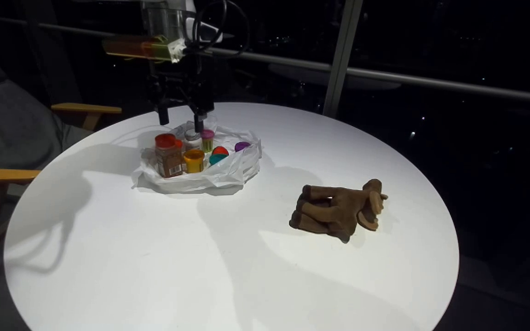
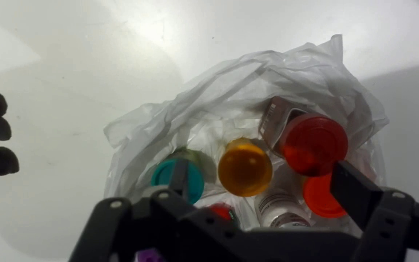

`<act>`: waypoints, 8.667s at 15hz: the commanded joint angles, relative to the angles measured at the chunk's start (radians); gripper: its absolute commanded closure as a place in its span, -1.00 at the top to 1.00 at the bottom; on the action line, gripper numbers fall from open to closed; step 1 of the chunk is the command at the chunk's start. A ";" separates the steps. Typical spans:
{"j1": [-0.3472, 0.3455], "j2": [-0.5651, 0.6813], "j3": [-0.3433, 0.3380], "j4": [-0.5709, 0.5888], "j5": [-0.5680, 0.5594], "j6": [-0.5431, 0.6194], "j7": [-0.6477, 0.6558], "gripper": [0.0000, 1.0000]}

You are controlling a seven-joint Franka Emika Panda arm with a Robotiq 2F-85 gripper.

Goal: Pick the object and the bottles from the plastic bag and put them on the table

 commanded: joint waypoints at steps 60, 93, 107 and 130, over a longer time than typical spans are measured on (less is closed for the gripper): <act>-0.010 -0.005 -0.208 -0.030 -0.210 0.287 0.080 0.99; 0.050 0.295 -0.011 0.340 -0.025 0.058 -0.054 -0.23; 0.079 -0.032 -0.092 0.067 -0.128 0.053 0.034 -0.60; -0.158 -0.126 -0.153 -0.518 -0.257 0.503 -0.137 -0.60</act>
